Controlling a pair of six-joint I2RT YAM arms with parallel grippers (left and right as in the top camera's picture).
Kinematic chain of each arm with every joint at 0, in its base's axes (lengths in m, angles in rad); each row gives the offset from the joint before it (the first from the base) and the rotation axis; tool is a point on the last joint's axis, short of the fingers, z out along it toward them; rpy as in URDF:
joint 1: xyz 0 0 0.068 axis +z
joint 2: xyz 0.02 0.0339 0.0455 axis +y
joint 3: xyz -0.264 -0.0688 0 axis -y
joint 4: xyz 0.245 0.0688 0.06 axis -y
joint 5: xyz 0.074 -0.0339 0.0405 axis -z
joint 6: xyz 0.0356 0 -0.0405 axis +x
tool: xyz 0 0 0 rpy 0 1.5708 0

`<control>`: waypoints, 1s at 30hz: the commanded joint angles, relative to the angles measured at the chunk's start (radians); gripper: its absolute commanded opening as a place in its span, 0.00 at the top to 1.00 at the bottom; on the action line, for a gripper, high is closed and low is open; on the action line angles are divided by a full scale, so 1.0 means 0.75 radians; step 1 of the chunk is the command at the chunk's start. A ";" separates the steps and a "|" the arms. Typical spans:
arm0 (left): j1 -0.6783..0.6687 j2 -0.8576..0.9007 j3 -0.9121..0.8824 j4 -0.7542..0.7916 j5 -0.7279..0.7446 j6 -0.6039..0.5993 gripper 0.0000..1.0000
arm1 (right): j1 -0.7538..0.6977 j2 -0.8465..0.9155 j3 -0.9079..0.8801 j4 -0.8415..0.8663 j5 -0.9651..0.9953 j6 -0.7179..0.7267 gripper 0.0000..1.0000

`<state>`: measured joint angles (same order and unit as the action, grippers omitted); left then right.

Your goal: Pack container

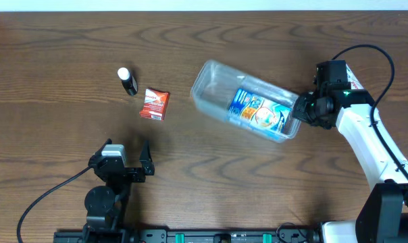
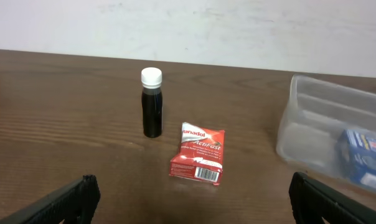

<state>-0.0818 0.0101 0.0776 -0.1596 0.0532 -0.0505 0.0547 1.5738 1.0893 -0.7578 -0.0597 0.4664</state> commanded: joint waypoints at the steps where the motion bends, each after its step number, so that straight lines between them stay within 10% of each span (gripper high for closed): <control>1: -0.003 -0.008 -0.036 -0.014 0.009 0.017 0.02 | 0.005 0.014 -0.008 0.010 0.013 -0.090 0.99; 30: -0.003 -0.008 -0.036 -0.014 0.010 0.017 0.02 | -0.012 0.016 -0.008 0.321 0.079 -0.285 0.88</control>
<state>-0.0818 0.0101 0.0776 -0.1596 0.0532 -0.0505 0.0536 1.5803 1.0843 -0.5293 -0.0166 0.2794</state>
